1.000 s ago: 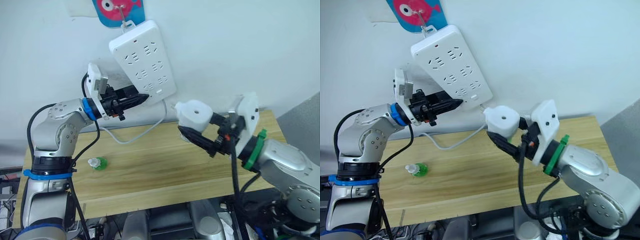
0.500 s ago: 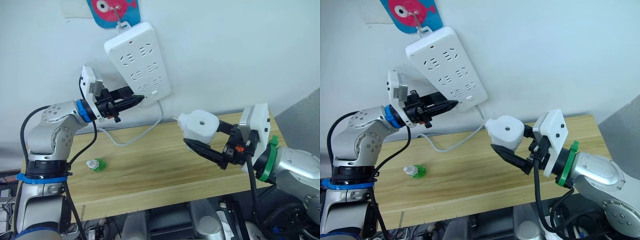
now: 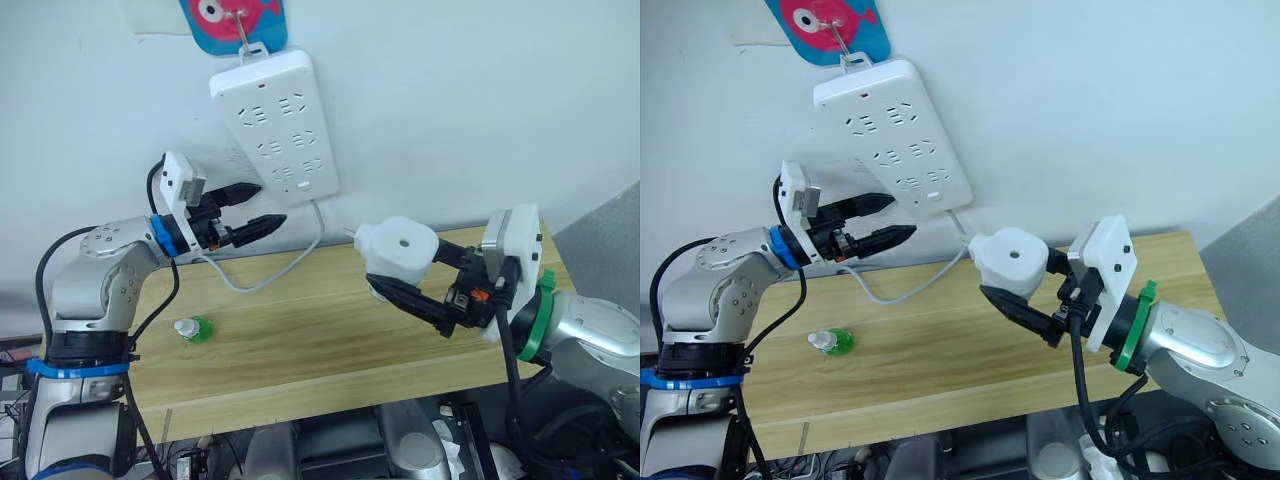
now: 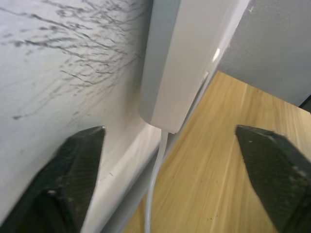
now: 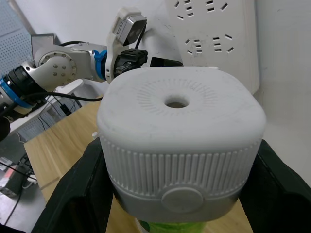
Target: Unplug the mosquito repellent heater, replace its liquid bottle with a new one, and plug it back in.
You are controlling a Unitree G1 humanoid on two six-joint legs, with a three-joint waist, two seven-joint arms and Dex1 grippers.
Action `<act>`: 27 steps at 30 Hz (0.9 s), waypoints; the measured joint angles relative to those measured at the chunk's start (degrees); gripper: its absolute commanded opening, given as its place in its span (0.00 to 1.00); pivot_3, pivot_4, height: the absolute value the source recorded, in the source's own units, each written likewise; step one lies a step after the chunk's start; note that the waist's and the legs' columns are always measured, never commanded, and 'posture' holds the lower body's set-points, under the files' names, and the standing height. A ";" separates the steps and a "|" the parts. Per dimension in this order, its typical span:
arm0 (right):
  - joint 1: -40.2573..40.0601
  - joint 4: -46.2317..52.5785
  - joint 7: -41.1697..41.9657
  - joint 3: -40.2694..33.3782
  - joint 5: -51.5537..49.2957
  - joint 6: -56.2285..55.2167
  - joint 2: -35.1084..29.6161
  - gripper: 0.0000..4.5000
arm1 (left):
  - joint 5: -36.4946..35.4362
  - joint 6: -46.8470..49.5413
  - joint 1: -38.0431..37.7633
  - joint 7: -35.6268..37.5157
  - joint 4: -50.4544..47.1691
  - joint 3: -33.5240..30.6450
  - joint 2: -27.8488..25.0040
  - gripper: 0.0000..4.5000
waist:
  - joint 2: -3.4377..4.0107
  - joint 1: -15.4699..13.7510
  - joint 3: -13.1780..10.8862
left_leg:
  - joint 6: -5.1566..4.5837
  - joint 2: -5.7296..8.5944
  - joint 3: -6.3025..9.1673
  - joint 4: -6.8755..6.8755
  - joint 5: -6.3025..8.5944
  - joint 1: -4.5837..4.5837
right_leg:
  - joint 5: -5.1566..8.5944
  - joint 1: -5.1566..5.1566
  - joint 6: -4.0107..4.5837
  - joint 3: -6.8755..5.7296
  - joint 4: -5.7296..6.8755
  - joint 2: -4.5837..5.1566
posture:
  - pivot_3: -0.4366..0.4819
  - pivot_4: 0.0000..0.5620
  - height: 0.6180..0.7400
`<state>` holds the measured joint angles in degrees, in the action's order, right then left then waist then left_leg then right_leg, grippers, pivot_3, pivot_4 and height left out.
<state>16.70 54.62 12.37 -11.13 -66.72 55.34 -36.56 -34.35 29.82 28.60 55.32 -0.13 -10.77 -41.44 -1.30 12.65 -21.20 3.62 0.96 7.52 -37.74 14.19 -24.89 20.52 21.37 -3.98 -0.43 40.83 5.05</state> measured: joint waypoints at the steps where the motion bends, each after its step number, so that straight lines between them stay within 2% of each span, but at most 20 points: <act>1: -0.23 -0.19 -0.21 0.01 -0.67 -0.38 -0.13 0.66 | -1.05 1.08 -1.50 -0.18 -1.31 -1.51 -0.70 0.99 | 0.00 0.12 0.01 | 0.00 -0.07 -0.02 0.02 0.00 0.00 | 0.00 0.02 0.00 0.01 0.00 -0.02 | 0.11 0.52 1.00; 5: -0.59 -1.44 -1.78 0.11 -3.82 -2.60 -0.53 0.66 | -6.30 6.56 -8.57 -1.06 -8.57 -7.87 -3.22 0.99 | -0.03 -0.29 0.05 | 0.02 -0.45 -0.04 0.04 -0.01 0.01 | 0.00 0.03 0.00 -0.01 -0.02 -0.07 | 0.13 0.49 1.00; 11: -1.67 -3.53 -2.81 1.07 -6.53 -5.32 -1.18 0.66 | -12.74 12.09 -16.75 -4.03 -18.67 -12.53 -3.47 0.99 | -0.05 -1.71 0.73 | 0.04 -0.46 -0.04 0.03 -0.02 0.01 | 0.00 0.02 0.00 0.00 -0.01 -0.05 | 0.17 0.41 1.00; 14: -1.72 -4.55 -3.33 1.29 -7.45 -6.45 -1.18 0.66 | -15.12 13.40 -19.68 -5.38 -22.31 -13.23 -3.06 0.99 | -0.08 -2.12 1.40 | 0.05 -0.45 -0.04 0.03 -0.02 0.01 | 0.00 0.02 0.00 0.00 -0.01 -0.05 | 0.18 0.40 1.00; 20: -0.80 -5.79 -5.71 2.56 -9.96 -8.27 -1.27 0.66 | -19.14 12.92 -24.68 -9.27 -28.79 -13.67 2.02 0.99 | -0.03 -2.94 2.12 | 0.07 -0.49 -0.07 -0.03 -0.04 0.09 | -0.01 0.01 0.02 0.04 0.13 -0.09 | 0.18 0.44 1.00; 24: 0.52 -5.88 -8.75 3.69 -12.48 -8.89 -1.35 0.66 | -25.67 10.77 -25.59 -8.81 -29.34 -13.96 7.40 0.99 | -0.06 -3.45 2.13 | 0.10 -0.50 -0.07 -0.10 -0.05 0.09 | -0.03 -0.02 0.06 0.04 0.13 -0.10 | 0.18 0.48 1.00; 27: 0.99 -5.90 -11.84 4.56 -14.80 -9.58 -1.42 0.66 | -25.67 8.95 -26.92 -8.76 -30.49 -13.47 8.29 0.99 | -0.06 -3.45 2.13 | 0.09 -0.50 -0.08 -0.08 -0.05 0.09 | -0.03 -0.02 0.06 0.04 0.12 -0.11 | 0.17 0.52 1.00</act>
<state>17.69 48.72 0.53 -6.56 -81.52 45.75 -37.97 -60.02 38.77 1.68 46.56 -30.62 -24.23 -33.16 -1.35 9.19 -19.08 3.71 0.46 7.44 -37.82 14.14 -24.80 20.49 21.35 -3.92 -0.39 40.95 4.94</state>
